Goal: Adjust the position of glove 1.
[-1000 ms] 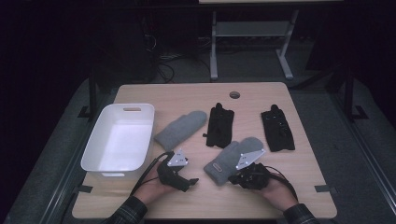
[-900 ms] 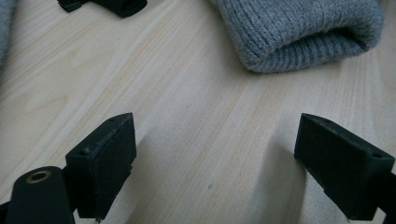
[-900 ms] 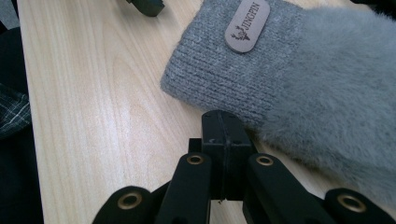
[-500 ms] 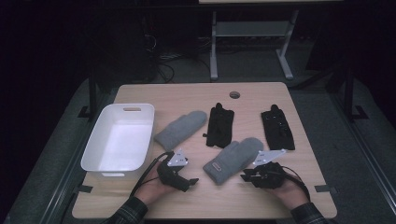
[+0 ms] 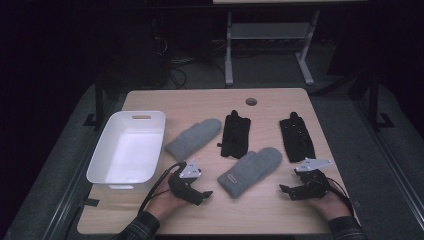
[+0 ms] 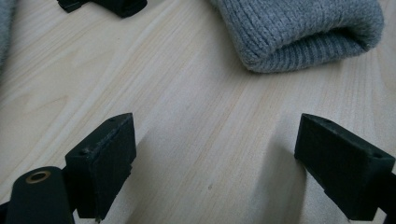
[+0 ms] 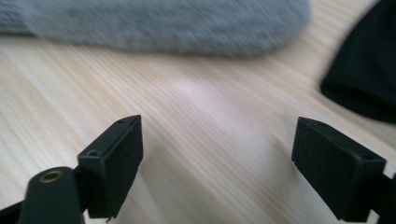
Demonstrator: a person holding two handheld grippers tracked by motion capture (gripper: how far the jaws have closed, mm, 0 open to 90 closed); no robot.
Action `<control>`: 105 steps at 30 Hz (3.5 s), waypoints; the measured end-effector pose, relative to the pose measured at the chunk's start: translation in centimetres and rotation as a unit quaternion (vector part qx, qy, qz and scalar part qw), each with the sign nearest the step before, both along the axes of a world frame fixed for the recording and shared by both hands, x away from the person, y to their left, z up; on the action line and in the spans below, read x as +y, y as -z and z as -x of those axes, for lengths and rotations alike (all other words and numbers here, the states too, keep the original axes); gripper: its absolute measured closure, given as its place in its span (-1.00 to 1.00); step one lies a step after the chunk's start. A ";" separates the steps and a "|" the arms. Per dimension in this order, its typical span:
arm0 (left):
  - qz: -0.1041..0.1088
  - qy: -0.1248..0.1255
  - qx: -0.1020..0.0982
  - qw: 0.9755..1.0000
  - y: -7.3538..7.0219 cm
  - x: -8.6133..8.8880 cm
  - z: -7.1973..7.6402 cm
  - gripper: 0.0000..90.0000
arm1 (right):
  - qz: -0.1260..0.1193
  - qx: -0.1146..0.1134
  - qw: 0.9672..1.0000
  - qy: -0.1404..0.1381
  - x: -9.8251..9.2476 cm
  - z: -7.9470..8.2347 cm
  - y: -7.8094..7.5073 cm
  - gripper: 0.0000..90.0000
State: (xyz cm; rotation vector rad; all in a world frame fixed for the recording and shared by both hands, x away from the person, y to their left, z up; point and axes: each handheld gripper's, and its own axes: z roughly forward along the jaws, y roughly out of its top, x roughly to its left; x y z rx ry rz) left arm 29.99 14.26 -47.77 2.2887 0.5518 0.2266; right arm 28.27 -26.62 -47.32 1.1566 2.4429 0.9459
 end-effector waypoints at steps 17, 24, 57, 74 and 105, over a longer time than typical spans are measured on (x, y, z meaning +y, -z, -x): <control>-0.022 -0.003 0.006 1.000 -0.5 -0.2 -0.5 -0.70 | -0.025 -0.026 0.999 0.024 -2.1 0.3 1.0 -0.83; -0.026 -0.041 -0.002 0.999 -2.6 -1.1 -2.0 -0.52 | -0.025 -0.026 0.999 0.024 -2.1 0.3 1.0 -0.83; -0.061 -0.179 -0.009 0.982 -5.2 -3.0 -14.9 -0.26 | -0.025 -0.027 0.999 0.022 -2.2 0.3 1.0 -0.83; -0.074 -0.194 0.018 0.978 -2.3 -2.7 -15.9 -0.15 | -0.025 -0.027 0.999 0.022 -2.2 0.3 1.0 -0.82; 0.009 -0.201 0.038 0.979 -7.0 -2.0 -14.2 0.73 | -0.025 -0.027 0.999 0.022 -2.2 0.3 1.0 -0.82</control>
